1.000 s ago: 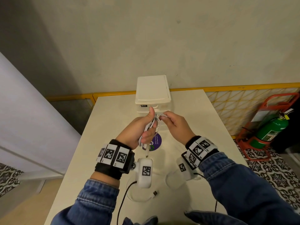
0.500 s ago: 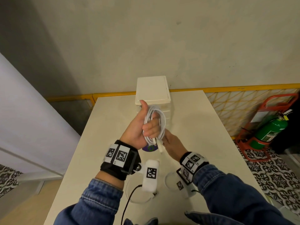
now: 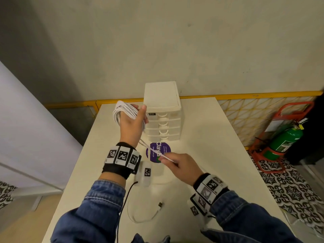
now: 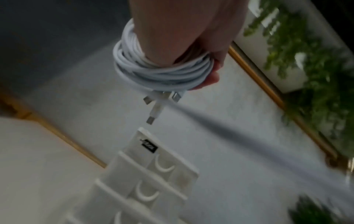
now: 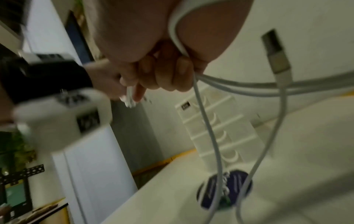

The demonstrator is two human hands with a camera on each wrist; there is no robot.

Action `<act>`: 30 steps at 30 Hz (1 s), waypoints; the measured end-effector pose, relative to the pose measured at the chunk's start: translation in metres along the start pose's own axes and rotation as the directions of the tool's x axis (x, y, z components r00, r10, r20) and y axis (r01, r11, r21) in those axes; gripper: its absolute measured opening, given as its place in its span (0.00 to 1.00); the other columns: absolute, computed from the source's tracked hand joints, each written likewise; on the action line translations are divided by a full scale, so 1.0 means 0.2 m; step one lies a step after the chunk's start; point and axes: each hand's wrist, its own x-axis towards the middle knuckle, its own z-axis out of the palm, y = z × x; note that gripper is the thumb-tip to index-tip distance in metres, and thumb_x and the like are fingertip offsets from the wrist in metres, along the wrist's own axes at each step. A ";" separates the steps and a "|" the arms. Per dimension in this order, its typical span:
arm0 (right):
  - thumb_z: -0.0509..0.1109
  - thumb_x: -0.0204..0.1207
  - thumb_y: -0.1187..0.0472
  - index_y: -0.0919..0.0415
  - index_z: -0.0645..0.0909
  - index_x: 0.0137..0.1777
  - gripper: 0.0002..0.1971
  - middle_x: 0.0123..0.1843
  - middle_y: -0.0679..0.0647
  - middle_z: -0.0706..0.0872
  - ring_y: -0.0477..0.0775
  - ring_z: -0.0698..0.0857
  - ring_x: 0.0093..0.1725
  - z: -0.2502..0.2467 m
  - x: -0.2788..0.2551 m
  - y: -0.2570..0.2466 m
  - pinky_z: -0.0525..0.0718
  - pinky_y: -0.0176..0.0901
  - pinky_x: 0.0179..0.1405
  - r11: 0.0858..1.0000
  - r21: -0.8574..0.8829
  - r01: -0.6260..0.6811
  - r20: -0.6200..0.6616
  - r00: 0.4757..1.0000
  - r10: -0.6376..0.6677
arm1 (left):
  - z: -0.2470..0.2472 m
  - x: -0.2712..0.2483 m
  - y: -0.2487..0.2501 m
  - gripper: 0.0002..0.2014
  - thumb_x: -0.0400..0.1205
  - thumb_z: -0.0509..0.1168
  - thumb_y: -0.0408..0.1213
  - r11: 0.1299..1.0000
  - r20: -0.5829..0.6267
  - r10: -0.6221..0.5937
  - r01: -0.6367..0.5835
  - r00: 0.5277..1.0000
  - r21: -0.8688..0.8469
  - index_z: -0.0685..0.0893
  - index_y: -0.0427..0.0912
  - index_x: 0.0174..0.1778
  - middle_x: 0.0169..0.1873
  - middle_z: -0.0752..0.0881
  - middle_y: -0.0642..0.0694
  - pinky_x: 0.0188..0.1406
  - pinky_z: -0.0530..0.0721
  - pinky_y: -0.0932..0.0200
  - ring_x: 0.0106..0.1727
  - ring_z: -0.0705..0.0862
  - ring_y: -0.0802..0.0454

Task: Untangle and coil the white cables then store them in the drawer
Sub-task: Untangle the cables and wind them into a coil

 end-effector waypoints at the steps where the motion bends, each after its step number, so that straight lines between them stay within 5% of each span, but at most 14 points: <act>1: 0.61 0.78 0.46 0.50 0.84 0.53 0.14 0.40 0.49 0.90 0.49 0.85 0.38 -0.03 0.01 -0.03 0.82 0.46 0.41 0.999 -0.001 0.040 -0.022 0.999 -0.040 | 0.00 -0.02 -0.03 0.13 0.81 0.66 0.40 0.992 0.054 0.031 -0.037 0.998 0.117 0.77 0.31 0.48 0.25 0.82 0.45 0.34 0.80 0.60 0.25 0.80 0.56; 4: 0.65 0.77 0.49 0.49 0.86 0.52 0.11 0.42 0.50 0.91 0.49 0.87 0.41 -0.11 0.04 -0.10 0.83 0.47 0.43 0.993 0.037 0.112 -0.124 0.987 -0.106 | 0.00 -0.05 -0.12 0.17 0.79 0.68 0.47 0.917 0.264 0.002 -0.108 0.964 0.385 0.79 0.34 0.45 0.23 0.82 0.43 0.33 0.81 0.58 0.24 0.81 0.53; 7: 0.71 0.74 0.55 0.50 0.88 0.45 0.05 0.39 0.46 0.89 0.44 0.84 0.39 -0.20 0.06 -0.13 0.82 0.42 0.41 0.984 0.001 0.181 -0.180 0.967 -0.178 | 0.01 -0.08 -0.16 0.18 0.78 0.67 0.53 0.845 0.480 -0.126 -0.160 0.868 0.511 0.79 0.41 0.36 0.23 0.81 0.49 0.30 0.76 0.56 0.25 0.80 0.53; 10: 0.74 0.71 0.54 0.49 0.85 0.44 0.03 0.36 0.33 0.84 0.36 0.81 0.37 -0.31 0.08 -0.10 0.78 0.36 0.42 0.993 0.011 0.121 -0.218 0.969 -0.115 | 0.01 -0.13 -0.12 0.27 0.82 0.61 0.55 0.880 0.607 -0.287 -0.046 0.742 0.472 0.77 0.33 0.28 0.17 0.80 0.44 0.26 0.75 0.60 0.18 0.78 0.49; 12: 0.73 0.71 0.52 0.49 0.84 0.44 0.04 0.33 0.28 0.81 0.33 0.79 0.36 -0.37 0.10 -0.07 0.74 0.37 0.42 0.989 -0.076 0.123 -0.214 0.967 -0.136 | 0.02 -0.17 -0.07 0.35 0.81 0.57 0.60 0.890 0.706 -0.366 0.005 0.607 0.456 0.75 0.28 0.25 0.13 0.76 0.43 0.27 0.76 0.59 0.15 0.73 0.48; 14: 0.68 0.71 0.48 0.50 0.85 0.45 0.08 0.34 0.28 0.79 0.34 0.76 0.36 -0.41 0.12 -0.04 0.70 0.40 0.45 0.959 -0.211 0.191 -0.200 0.952 -0.233 | 0.05 -0.20 -0.04 0.31 0.77 0.64 0.58 0.899 0.775 -0.409 0.065 0.481 0.434 0.75 0.29 0.24 0.12 0.74 0.45 0.24 0.74 0.61 0.14 0.70 0.49; 16: 0.63 0.72 0.48 0.50 0.86 0.46 0.12 0.33 0.30 0.74 0.37 0.74 0.35 -0.43 0.14 0.01 0.68 0.42 0.46 0.941 -0.272 0.199 -0.200 0.945 -0.258 | 0.07 -0.22 -0.01 0.22 0.75 0.70 0.46 0.893 0.786 -0.449 0.181 0.426 0.412 0.74 0.30 0.28 0.12 0.71 0.43 0.18 0.69 0.64 0.14 0.66 0.49; 18: 0.58 0.74 0.47 0.51 0.86 0.48 0.16 0.34 0.34 0.76 0.41 0.76 0.37 -0.45 0.14 0.06 0.69 0.44 0.46 0.934 -0.312 0.177 -0.180 0.954 -0.241 | 0.08 -0.24 0.02 0.14 0.78 0.68 0.34 0.880 0.788 -0.462 0.316 0.406 0.353 0.73 0.34 0.30 0.12 0.69 0.46 0.15 0.62 0.66 0.12 0.63 0.52; 22: 0.50 0.77 0.44 0.58 0.81 0.50 0.22 0.40 0.49 0.86 0.51 0.81 0.38 -0.40 0.14 0.09 0.68 0.40 0.38 0.956 -0.257 0.143 -0.121 0.976 -0.179 | 0.10 -0.24 0.06 0.10 0.78 0.64 0.35 0.845 0.832 -0.391 0.512 0.395 0.154 0.78 0.40 0.30 0.11 0.68 0.48 0.12 0.59 0.71 0.10 0.61 0.55; 27: 0.50 0.77 0.41 0.58 0.78 0.52 0.24 0.39 0.46 0.82 0.46 0.78 0.36 -0.40 0.18 0.03 0.74 0.41 0.38 0.982 -0.136 0.130 -0.165 0.975 -0.152 | 0.12 -0.26 0.06 0.08 0.75 0.63 0.37 0.766 0.867 -0.297 0.642 0.401 -0.034 0.75 0.36 0.35 0.10 0.68 0.49 0.12 0.59 0.73 0.08 0.62 0.56; 30: 0.53 0.76 0.44 0.57 0.80 0.49 0.20 0.38 0.38 0.83 0.39 0.80 0.37 -0.44 0.20 0.01 0.75 0.31 0.39 0.987 -0.068 0.145 -0.185 0.970 -0.155 | 0.13 -0.27 0.08 0.08 0.73 0.65 0.37 0.781 0.851 -0.310 0.624 0.423 -0.026 0.77 0.34 0.37 0.09 0.68 0.49 0.12 0.60 0.71 0.08 0.63 0.55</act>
